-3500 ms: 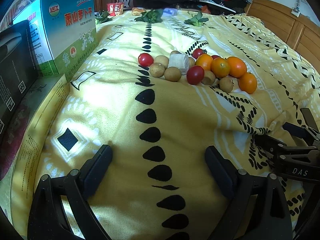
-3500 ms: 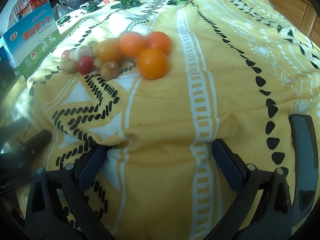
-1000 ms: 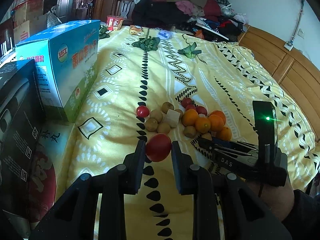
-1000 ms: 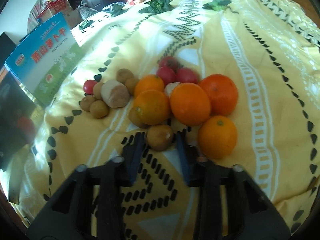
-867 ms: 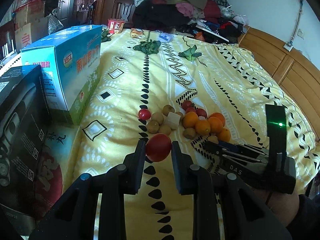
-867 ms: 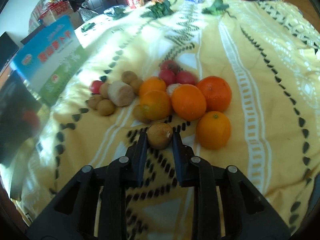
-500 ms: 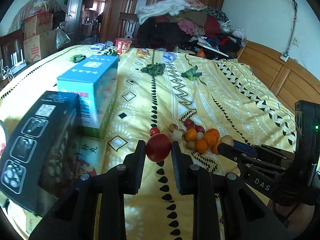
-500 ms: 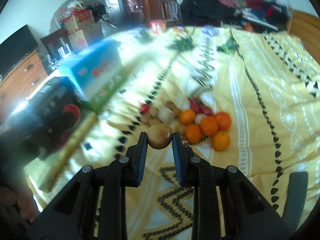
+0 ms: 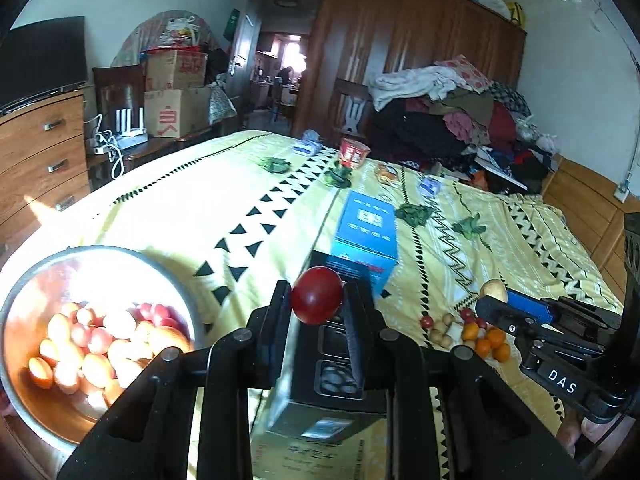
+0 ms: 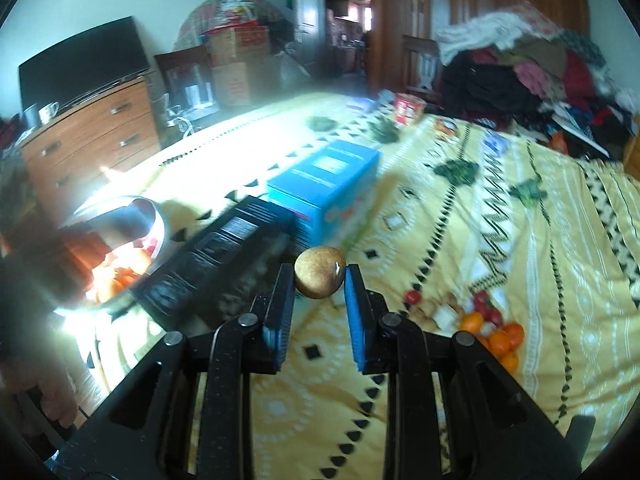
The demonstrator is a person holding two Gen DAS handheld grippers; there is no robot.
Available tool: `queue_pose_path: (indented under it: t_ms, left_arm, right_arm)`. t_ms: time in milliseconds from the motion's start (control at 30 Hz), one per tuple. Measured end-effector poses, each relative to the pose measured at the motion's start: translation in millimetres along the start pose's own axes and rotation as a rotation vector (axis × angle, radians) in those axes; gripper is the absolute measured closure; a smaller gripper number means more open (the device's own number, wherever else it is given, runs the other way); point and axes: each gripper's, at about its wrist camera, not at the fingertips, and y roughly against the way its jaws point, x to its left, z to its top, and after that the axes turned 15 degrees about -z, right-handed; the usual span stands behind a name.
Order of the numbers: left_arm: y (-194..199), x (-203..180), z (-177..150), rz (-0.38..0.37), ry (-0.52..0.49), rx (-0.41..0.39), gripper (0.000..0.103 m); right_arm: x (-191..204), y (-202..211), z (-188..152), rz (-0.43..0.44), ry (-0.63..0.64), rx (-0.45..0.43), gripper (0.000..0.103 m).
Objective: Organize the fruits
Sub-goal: 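Carry the tomato and kiwi over to the steel bowl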
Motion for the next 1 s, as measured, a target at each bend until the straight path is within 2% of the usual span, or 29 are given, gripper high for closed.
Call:
queue_pose_path:
  t_ms: [233,533,767,1000]
  left_arm:
    - [39.1,71.0,12.8,0.110,0.075,-0.062,0.077]
    - [70.3,142.9,6.6,0.201,0.175,-0.083,0.077]
    - [77.2,176.9,-0.5,0.236,0.234,-0.076,0.077]
    - [73.1,198.5,-10.4,0.249,0.272,-0.050,0.077]
  right_arm:
    - [75.6,2.3,29.0,0.088,0.103,-0.036,0.078]
    - [164.6,-1.9,45.8,0.192,0.209,-0.028,0.078]
    - [204.0,-12.4,50.4,0.247,0.243,0.012,0.078]
    - [220.5,-25.1,46.7,0.279,0.250,0.066,0.078]
